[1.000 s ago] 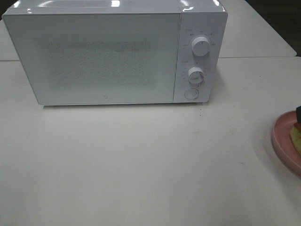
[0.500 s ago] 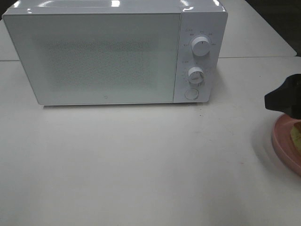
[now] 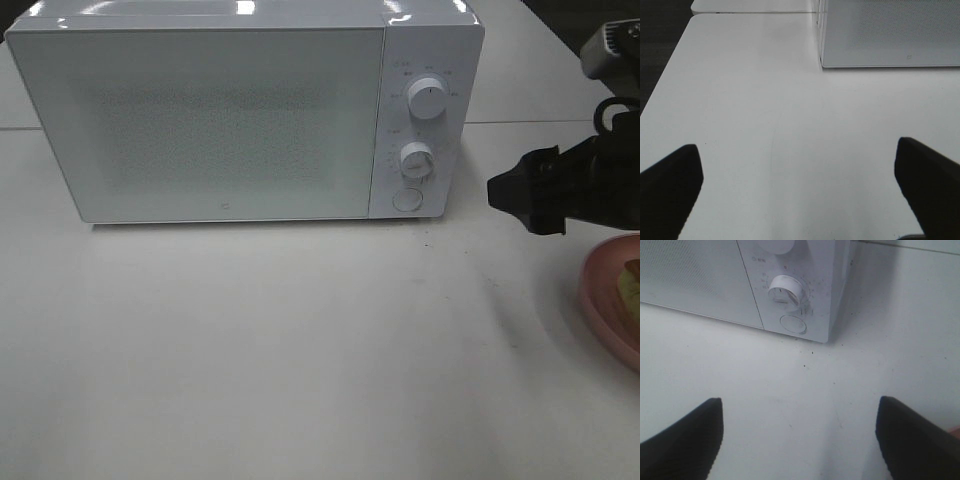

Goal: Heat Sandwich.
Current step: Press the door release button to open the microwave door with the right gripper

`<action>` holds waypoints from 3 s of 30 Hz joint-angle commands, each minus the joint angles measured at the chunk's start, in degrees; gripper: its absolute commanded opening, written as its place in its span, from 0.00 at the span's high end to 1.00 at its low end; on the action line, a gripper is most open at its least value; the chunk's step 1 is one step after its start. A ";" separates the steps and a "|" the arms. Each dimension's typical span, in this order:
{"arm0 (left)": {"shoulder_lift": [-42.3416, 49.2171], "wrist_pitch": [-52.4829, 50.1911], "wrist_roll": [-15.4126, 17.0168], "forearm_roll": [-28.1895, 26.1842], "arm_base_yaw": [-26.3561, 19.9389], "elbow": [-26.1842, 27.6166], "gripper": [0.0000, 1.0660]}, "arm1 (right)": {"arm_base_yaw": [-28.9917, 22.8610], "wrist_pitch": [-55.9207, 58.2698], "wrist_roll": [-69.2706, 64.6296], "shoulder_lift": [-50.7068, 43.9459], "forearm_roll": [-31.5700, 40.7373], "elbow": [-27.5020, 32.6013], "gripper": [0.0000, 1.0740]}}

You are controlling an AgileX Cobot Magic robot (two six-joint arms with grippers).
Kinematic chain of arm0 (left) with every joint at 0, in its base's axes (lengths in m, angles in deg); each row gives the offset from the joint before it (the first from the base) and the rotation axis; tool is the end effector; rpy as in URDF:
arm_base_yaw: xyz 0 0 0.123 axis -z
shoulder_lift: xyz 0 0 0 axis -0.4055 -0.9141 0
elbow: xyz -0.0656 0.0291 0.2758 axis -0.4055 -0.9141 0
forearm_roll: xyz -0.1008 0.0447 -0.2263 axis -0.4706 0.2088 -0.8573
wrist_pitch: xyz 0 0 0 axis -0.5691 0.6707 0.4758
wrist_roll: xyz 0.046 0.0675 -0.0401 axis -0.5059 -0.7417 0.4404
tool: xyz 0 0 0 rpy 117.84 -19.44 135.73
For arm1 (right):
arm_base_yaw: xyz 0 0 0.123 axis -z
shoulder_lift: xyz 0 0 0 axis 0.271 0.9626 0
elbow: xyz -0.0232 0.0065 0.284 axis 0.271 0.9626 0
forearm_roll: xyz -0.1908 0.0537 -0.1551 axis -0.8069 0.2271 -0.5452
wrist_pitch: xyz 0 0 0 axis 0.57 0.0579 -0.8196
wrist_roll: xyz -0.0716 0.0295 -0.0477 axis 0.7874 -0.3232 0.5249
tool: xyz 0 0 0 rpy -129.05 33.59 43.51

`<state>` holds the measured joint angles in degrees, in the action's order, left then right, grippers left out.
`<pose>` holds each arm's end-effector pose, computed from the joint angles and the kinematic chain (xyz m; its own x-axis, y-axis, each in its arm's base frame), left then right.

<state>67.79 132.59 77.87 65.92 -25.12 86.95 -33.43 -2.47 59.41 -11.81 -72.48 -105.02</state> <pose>-0.0043 -0.0023 0.2786 -0.4373 0.0096 -0.8993 0.0090 0.9999 0.0064 0.2114 0.0679 0.2390 -0.5355 -0.1312 -0.8343 -0.2882 0.9569 0.0345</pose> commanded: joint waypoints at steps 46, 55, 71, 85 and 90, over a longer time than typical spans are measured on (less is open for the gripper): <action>1.72 -0.29 0.23 0.00 -0.11 -0.17 0.05 | -31.34 -68.41 9.85 28.71 42.23 13.24 0.29; 1.72 -0.29 0.23 0.00 -0.11 -0.17 0.05 | -36.15 -72.02 9.85 31.63 47.73 13.12 0.29; 1.72 -0.29 0.23 0.00 -0.11 -0.17 0.05 | -37.13 -72.42 2.01 31.63 49.16 13.12 0.29; 1.72 -0.29 0.23 0.00 -0.11 -0.17 0.05 | -37.13 -71.62 -37.30 31.63 49.05 13.12 0.29; 1.72 -0.29 0.23 0.00 -0.11 -0.17 0.05 | -37.13 -71.68 -48.53 31.63 48.70 13.12 0.29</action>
<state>67.79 132.59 77.87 65.92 -25.12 86.95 -70.32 -74.03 12.65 19.81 -23.04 -91.85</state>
